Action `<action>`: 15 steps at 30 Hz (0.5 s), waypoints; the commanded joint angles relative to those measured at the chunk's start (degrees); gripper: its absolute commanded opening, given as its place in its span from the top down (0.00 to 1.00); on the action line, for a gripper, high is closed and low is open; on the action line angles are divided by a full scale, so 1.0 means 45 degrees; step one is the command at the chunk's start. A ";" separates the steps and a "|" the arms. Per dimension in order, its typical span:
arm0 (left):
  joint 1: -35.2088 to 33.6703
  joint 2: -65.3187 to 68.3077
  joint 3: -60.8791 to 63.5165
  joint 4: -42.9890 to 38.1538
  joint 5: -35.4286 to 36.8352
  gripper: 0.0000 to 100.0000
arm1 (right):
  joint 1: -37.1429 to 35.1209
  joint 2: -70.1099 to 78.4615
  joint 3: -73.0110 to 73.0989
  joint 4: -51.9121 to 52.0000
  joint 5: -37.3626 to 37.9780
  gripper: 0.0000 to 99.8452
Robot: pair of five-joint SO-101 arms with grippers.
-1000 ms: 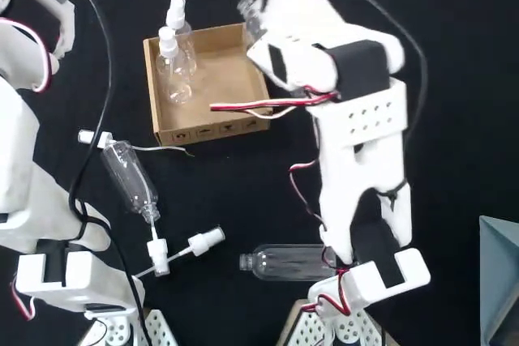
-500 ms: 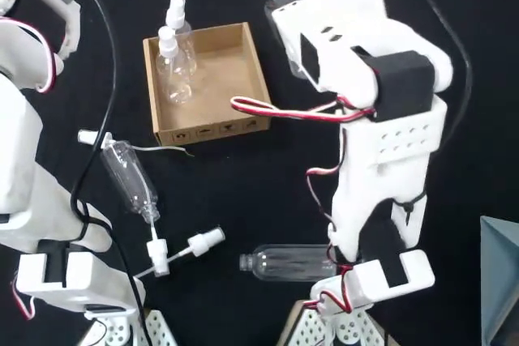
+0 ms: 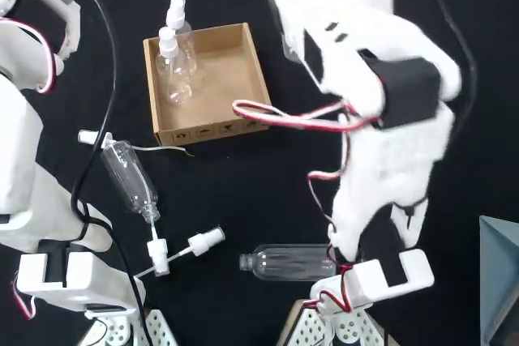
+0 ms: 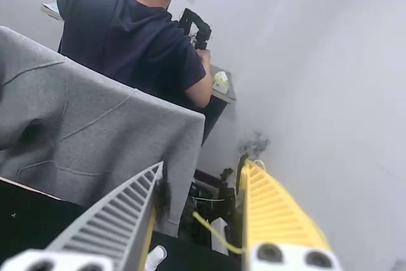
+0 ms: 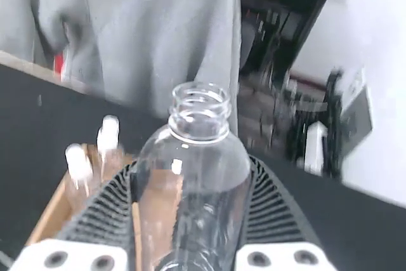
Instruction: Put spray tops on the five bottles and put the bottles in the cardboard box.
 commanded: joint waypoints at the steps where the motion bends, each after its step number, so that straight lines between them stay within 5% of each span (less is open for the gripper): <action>1: 0.0166 0.0000 -0.0205 -0.0176 0.0059 0.82 | 0.0274 -0.0850 -0.1397 -0.0371 -0.0215 0.95; 15: 0.0049 -0.0020 0.0381 0.0508 -0.0332 0.82 | 0.0567 -0.0811 -0.1553 -0.0567 -0.0274 0.95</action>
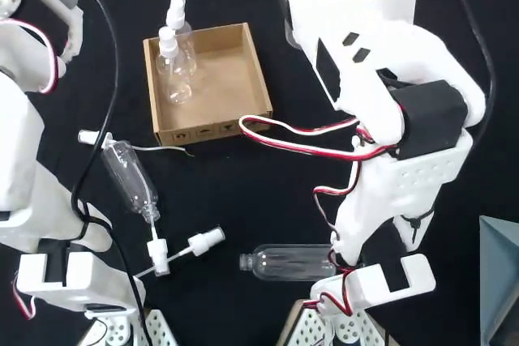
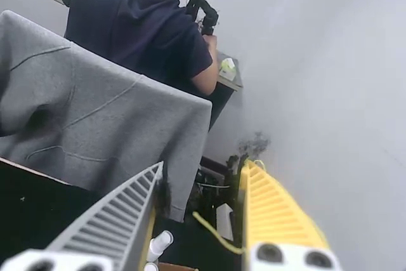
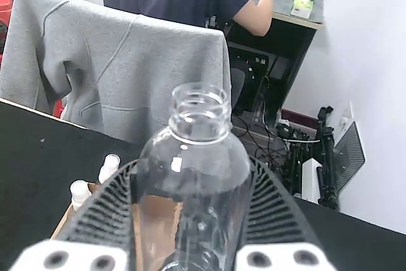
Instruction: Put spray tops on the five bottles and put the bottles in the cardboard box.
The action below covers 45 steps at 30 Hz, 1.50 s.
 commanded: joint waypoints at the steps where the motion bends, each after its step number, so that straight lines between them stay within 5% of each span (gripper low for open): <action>1: 0.0049 -0.0020 0.0244 -0.0020 -0.0332 0.82 | 0.0567 -0.0557 -0.0694 -0.0527 -0.0137 0.95; 22: -0.2686 -0.0020 0.5382 0.1192 -0.0254 0.82 | 0.0508 -0.0518 -0.0596 -0.0527 -0.0137 0.95; 45: -0.2882 0.0000 1.2024 0.1192 0.0195 0.82 | 0.0508 -0.0518 -0.0576 -0.0527 -0.0137 0.95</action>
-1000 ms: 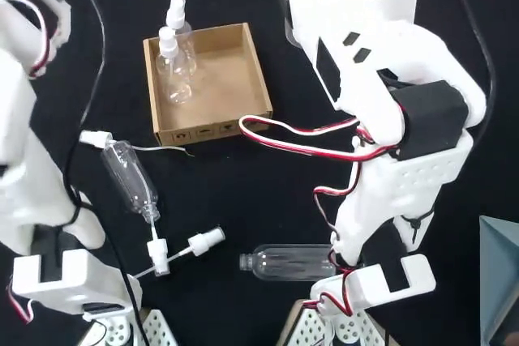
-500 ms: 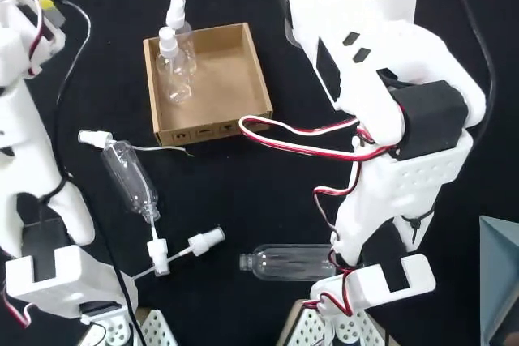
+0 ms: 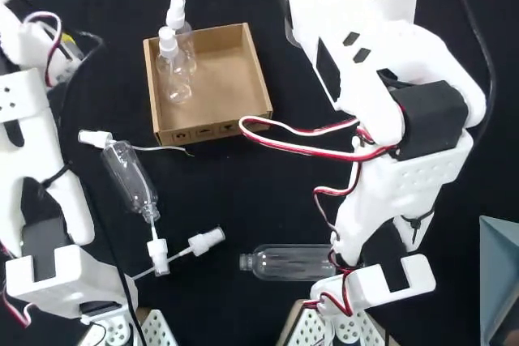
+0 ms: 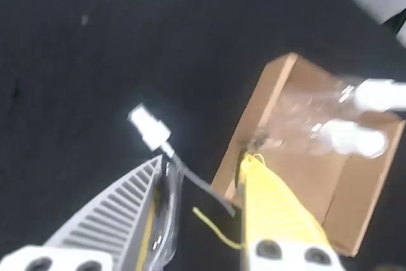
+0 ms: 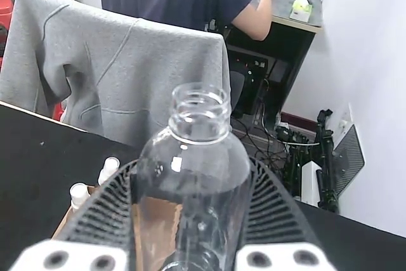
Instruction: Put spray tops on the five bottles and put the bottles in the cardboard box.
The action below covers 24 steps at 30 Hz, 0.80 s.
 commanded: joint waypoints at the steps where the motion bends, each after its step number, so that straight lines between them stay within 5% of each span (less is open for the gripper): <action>1: -0.0166 -0.0098 0.0928 0.0059 0.0488 0.82 | 0.0508 -0.0518 -0.0576 -0.0410 -0.0137 0.95; 9: -0.0166 0.0000 0.2842 -0.0078 0.1348 0.82 | 0.0508 -0.0498 -0.0576 -0.0391 -0.0137 0.95; 24: -0.0830 0.0020 0.7316 -0.3477 0.2422 0.82 | 0.0488 -0.0498 -0.0576 -0.0352 -0.0137 0.95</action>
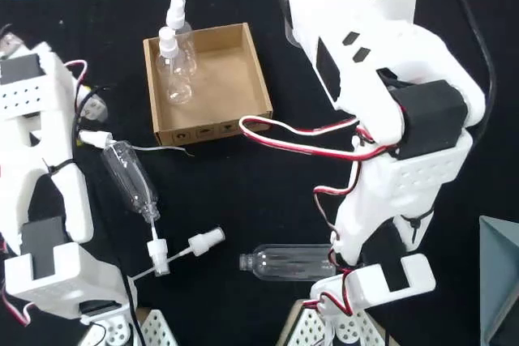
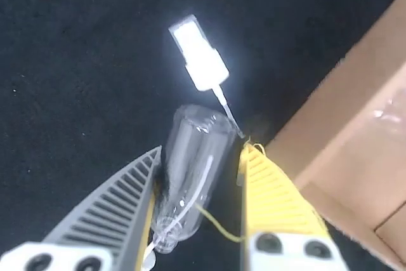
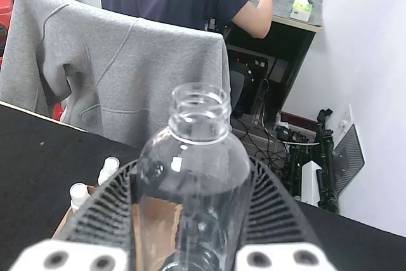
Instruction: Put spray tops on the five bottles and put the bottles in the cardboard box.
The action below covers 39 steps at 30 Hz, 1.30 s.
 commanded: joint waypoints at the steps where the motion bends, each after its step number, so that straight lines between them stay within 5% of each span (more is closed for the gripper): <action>1: -0.0654 -0.0078 0.0361 -0.0860 0.0703 0.82 | 0.0488 -0.0498 -0.0576 -0.0352 -0.0137 0.95; 10: -0.0635 0.0781 0.1045 -0.1875 0.0742 0.82 | 0.0488 -0.0498 -0.0576 -0.0313 -0.0137 0.95; 21: -0.0615 0.4728 -0.2549 -0.0352 0.0860 0.82 | 0.0488 -0.0498 -0.0576 -0.0313 -0.0137 0.95; 39: -0.0654 0.8127 -0.5792 -0.0293 0.1270 0.82 | 0.0020 -0.0498 -0.0557 -0.0176 -0.0059 0.95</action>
